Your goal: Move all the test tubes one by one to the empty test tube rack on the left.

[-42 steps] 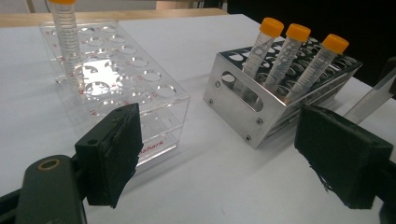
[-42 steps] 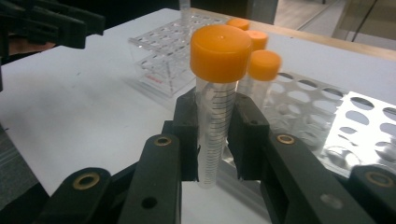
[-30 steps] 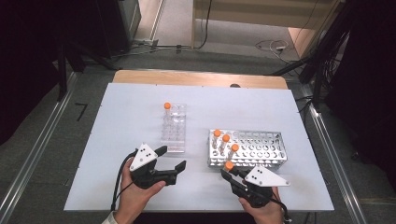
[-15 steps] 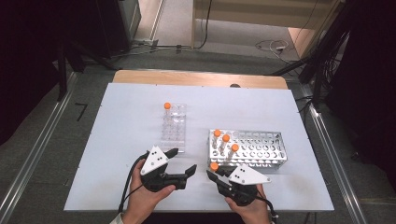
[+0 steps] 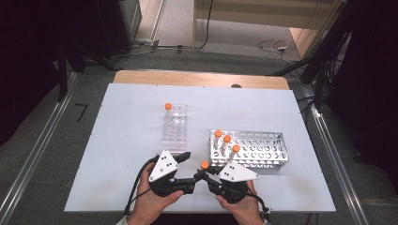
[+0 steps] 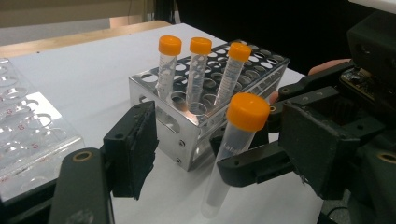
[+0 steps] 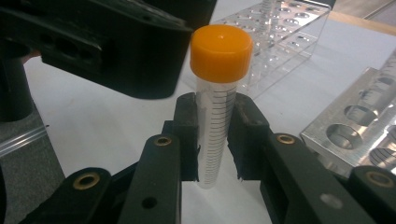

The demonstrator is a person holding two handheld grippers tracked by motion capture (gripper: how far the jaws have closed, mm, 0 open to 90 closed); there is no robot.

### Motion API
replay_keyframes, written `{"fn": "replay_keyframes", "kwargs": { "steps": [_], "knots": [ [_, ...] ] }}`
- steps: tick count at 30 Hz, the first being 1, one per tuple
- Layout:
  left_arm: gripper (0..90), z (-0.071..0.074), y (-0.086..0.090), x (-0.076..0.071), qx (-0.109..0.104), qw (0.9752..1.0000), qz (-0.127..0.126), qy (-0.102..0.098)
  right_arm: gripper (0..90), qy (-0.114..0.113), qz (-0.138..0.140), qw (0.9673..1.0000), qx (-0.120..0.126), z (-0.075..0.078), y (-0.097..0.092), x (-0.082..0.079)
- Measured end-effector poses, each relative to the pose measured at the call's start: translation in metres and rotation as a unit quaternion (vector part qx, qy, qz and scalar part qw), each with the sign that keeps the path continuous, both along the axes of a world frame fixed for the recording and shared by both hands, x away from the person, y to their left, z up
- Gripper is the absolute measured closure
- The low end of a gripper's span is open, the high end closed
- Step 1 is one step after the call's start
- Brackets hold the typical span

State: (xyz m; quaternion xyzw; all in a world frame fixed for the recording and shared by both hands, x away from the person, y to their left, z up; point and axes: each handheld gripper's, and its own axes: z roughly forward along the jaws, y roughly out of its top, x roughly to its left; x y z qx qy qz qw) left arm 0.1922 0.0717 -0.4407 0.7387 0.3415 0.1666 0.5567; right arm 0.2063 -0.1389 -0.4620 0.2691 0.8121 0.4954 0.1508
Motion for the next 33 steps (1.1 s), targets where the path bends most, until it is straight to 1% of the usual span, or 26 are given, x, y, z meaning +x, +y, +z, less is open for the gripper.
{"fn": "replay_keyframes", "kwargs": {
  "steps": [4,9,15,20,25,27,31,33],
  "knots": [
    [36.3,-0.0003,-0.0014,-0.0006,0.005,1.0,-0.002,-0.007,72.2,-0.002,0.006,1.0,-0.001,0.0006,0.0054,-0.0005],
    [48.4,-0.0002,-0.0012,-0.0009,0.001,0.9999,-0.007,-0.012,72.2,-0.003,0.011,0.9999,0.0,0.002,0.0093,-0.0006],
    [61.4,-0.001,-0.0025,-0.0018,0.009,0.9997,-0.016,-0.017,72.2,-0.003,0.013,0.9999,0.0,0.002,0.0103,-0.0008],
    [68.0,-0.0015,-0.0037,-0.0021,0.015,0.9995,-0.022,-0.018,72.2,-0.004,0.012,0.9999,0.0,0.0021,0.01,-0.0007],
    [70.2,-0.0011,-0.0035,-0.0023,0.02,0.9993,-0.022,-0.024,71.3,-0.001,0.01,1.0,0.001,0.002,0.0096,-0.0007],
    [70.3,-0.0009,-0.0033,-0.0021,0.019,0.9993,-0.024,-0.023,65.0,0.002,0.011,0.9999,0.004,0.0024,0.0094,-0.0009],
    [70.5,0.0002,-0.0016,-0.002,0.016,0.9993,-0.024,-0.021,48.1,0.009,0.013,0.9998,0.01,0.0032,0.0088,-0.001],
    [70.5,0.0007,-0.001,-0.0019,0.013,0.9994,-0.024,-0.021,41.0,0.011,0.008,0.9998,0.012,0.0038,0.0081,-0.0017]
  ]
}}
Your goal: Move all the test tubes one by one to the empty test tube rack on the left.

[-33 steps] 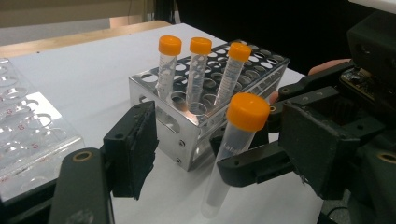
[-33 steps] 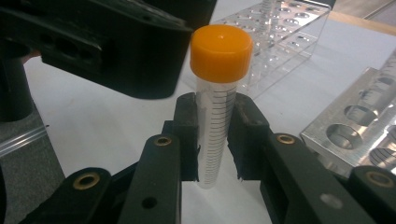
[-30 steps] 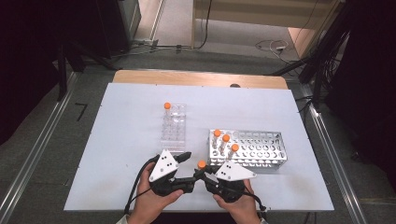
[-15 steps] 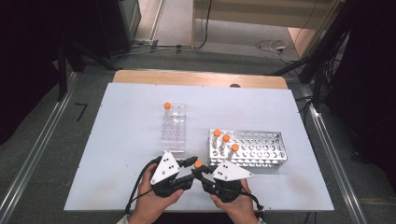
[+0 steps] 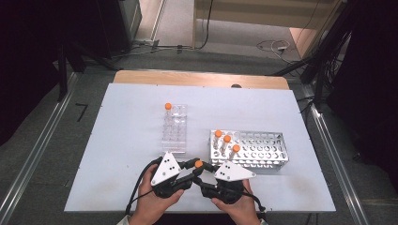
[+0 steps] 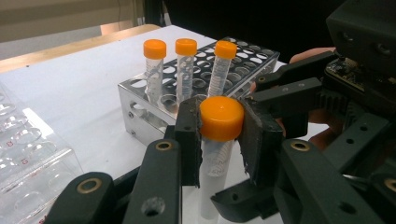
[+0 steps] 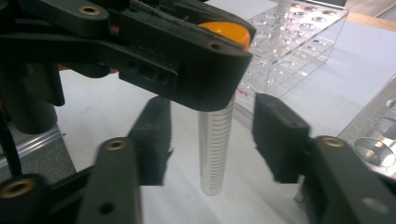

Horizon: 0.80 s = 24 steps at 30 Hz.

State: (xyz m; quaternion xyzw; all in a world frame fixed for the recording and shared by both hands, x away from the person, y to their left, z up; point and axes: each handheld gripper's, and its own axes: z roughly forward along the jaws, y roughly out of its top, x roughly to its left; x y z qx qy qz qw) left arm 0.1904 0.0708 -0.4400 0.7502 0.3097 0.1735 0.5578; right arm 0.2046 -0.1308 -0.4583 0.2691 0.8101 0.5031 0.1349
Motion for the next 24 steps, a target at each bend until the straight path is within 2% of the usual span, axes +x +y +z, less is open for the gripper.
{"fn": "replay_keyframes", "kwargs": {
  "steps": [2,5,13,24],
  "knots": [
    [70.5,0.001,0.001,0.0,-0.002,1.0,0.001,0.001,30.5,0.003,0.0,1.0,0.003,0.001,-0.001,-0.001],
    [70.5,0.001,0.004,0.001,-0.006,1.0,0.002,0.004,23.1,0.0,-0.002,1.0,0.004,0.004,-0.004,-0.005],
    [70.6,0.004,0.009,0.003,-0.013,0.9998,0.01,0.01,21.0,-0.003,-0.002,0.9999,0.01,0.009,-0.023,-0.015],
    [70.6,0.012,0.021,0.008,-0.019,0.9994,0.022,0.017,20.8,0.001,-0.027,0.9996,0.008,0.009,-0.05,-0.018]
  ]
}}
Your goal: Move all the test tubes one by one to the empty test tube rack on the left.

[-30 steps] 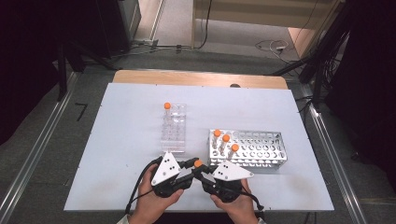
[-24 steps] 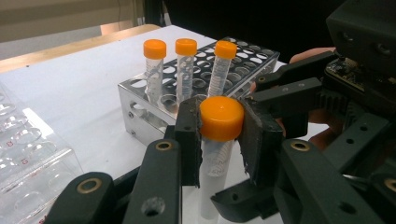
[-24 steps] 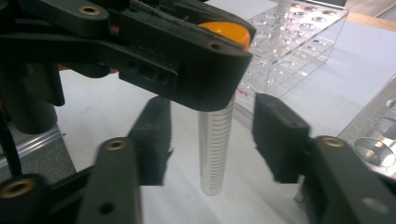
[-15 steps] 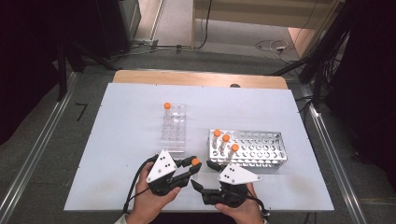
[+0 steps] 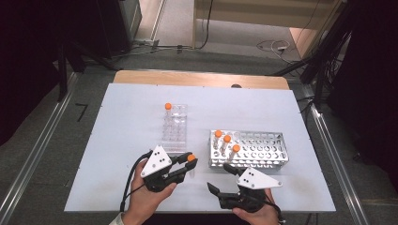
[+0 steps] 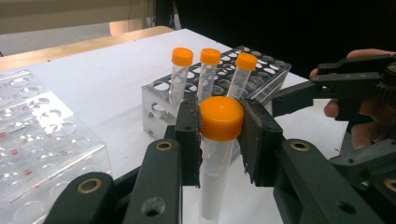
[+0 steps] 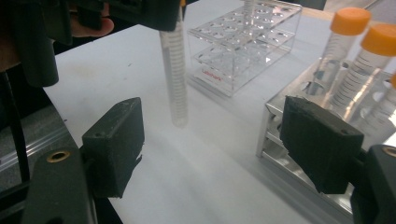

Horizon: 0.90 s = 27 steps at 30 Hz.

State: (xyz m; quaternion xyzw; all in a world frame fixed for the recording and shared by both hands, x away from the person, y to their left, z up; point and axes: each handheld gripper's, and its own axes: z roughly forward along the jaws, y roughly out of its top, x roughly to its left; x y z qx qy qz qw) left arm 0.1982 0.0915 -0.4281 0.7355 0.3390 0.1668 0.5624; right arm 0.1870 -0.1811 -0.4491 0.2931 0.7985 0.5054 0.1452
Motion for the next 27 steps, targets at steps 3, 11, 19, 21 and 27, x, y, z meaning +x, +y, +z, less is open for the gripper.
{"fn": "replay_keyframes", "kwargs": {
  "steps": [3,11,19,21,27],
  "knots": [
    [70.7,0.005,0.005,0.001,-0.004,1.0,0.005,-0.003,20.8,-0.001,-0.006,1.0,0.0,0.0,-0.007,-0.002],
    [70.6,0.016,0.021,0.008,-0.018,0.9996,0.024,0.002,20.8,0.003,-0.024,0.9997,0.004,0.001,-0.025,-0.007],
    [70.6,0.026,0.035,0.019,-0.021,0.9987,0.046,0.0,20.9,0.006,-0.039,0.9992,0.005,0.0,-0.037,-0.009],
    [70.6,0.028,0.038,0.022,-0.021,0.9984,0.053,0.001,20.9,0.004,-0.04,0.9992,0.005,0.0,-0.039,-0.008],
    [70.7,0.032,0.045,0.033,-0.017,0.9975,0.069,0.001,20.9,0.005,-0.045,0.9989,0.008,0.001,-0.042,-0.008]
  ]
}}
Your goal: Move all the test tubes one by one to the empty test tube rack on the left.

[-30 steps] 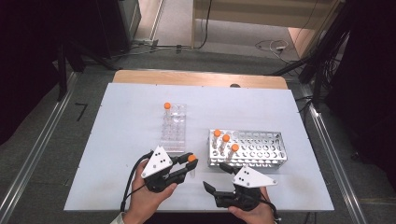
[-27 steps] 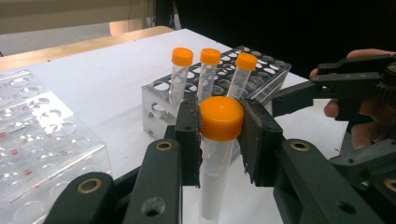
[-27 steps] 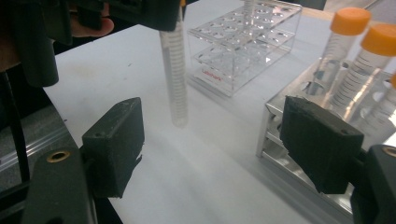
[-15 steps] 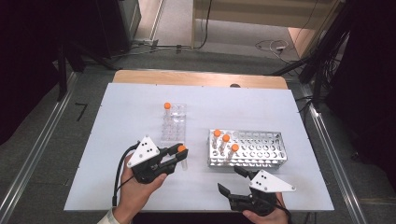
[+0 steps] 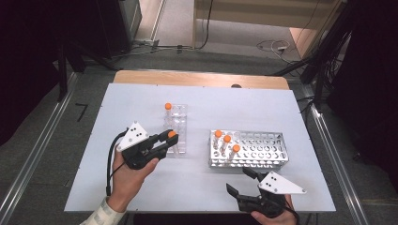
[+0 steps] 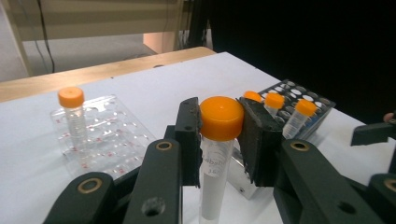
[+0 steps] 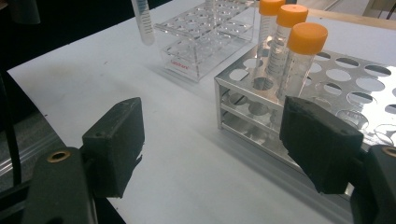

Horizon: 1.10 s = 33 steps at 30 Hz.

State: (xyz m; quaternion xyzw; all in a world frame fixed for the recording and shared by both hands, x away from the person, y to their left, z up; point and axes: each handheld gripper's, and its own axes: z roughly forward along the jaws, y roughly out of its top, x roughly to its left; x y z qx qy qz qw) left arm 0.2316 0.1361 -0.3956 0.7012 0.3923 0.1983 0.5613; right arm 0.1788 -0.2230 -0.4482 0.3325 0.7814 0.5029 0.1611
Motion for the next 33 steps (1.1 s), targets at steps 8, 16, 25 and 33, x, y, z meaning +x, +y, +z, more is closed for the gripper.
{"fn": "replay_keyframes", "kwargs": {
  "steps": [8,16,25,33],
  "knots": [
    [70.7,0.004,0.009,0.018,-0.002,0.9997,0.025,0.002,20.9,0.001,0.001,1.0,-0.002,-0.001,-0.001,0.001],
    [70.7,0.005,0.013,0.037,0.002,0.9989,0.046,0.002,20.9,0.002,-0.001,1.0,0.001,0.0,-0.001,0.001],
    [70.7,0.006,0.015,0.054,0.007,0.9976,0.069,0.004,20.9,0.001,-0.002,1.0,0.003,0.0,-0.002,0.001],
    [70.7,0.009,0.015,0.068,0.011,0.9964,0.085,-0.002,20.9,0.003,-0.001,1.0,0.003,0.0,-0.003,0.002]
  ]
}}
